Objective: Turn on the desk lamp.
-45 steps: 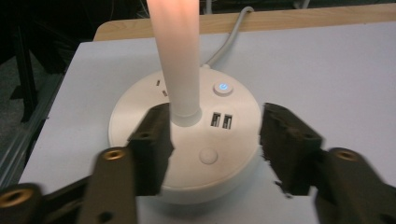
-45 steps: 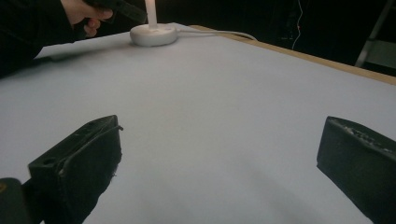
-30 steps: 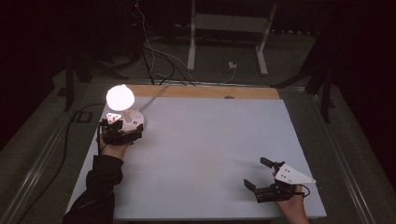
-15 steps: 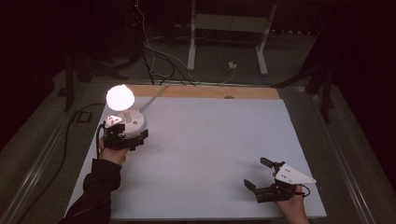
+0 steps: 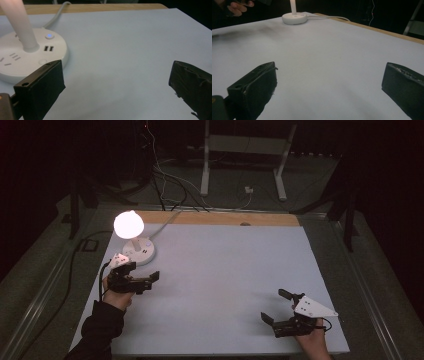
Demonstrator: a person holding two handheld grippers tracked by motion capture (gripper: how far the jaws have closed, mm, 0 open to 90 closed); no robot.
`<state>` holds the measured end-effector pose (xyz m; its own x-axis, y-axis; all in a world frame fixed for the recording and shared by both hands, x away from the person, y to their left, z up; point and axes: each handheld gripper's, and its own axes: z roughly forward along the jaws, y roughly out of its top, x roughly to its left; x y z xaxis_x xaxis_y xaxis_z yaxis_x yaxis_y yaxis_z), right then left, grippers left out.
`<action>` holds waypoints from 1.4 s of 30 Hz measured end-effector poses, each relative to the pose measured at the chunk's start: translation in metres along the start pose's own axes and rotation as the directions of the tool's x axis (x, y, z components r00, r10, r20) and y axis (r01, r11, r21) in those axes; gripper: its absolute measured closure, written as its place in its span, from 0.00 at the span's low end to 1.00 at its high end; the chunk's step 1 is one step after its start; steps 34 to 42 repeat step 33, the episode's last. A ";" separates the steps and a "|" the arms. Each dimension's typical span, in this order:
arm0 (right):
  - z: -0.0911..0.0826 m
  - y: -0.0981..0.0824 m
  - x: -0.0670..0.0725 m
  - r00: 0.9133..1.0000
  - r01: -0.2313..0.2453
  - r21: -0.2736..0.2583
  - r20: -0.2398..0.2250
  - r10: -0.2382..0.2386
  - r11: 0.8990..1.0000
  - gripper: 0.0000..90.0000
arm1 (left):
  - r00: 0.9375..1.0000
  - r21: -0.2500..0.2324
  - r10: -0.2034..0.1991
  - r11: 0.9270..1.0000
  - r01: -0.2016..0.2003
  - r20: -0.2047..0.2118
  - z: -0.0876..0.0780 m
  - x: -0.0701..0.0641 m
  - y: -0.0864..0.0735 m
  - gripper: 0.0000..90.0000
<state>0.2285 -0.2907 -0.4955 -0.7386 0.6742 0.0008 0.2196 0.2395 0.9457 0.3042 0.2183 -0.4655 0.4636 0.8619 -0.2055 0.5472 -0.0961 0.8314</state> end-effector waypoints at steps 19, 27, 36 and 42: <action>0.002 -0.001 0.001 1.000 -0.004 0.008 0.000 0.004 1.000 0.00 | 0.993 0.035 0.065 0.997 -0.068 0.095 -0.012 -0.013 -0.040 0.01; 0.003 -0.001 0.000 1.000 -0.010 0.009 0.005 0.010 1.000 0.00 | 0.989 0.081 0.064 0.994 -0.076 0.135 -0.011 -0.015 -0.055 0.01; 0.003 -0.001 0.000 1.000 -0.008 0.009 0.005 0.008 1.000 0.00 | 0.982 0.098 0.100 0.988 -0.117 0.162 -0.003 -0.019 -0.060 0.01; 0.003 -0.001 0.000 1.000 -0.008 0.009 0.005 0.008 1.000 0.00 | 0.982 0.098 0.100 0.988 -0.117 0.162 -0.003 -0.019 -0.060 0.01</action>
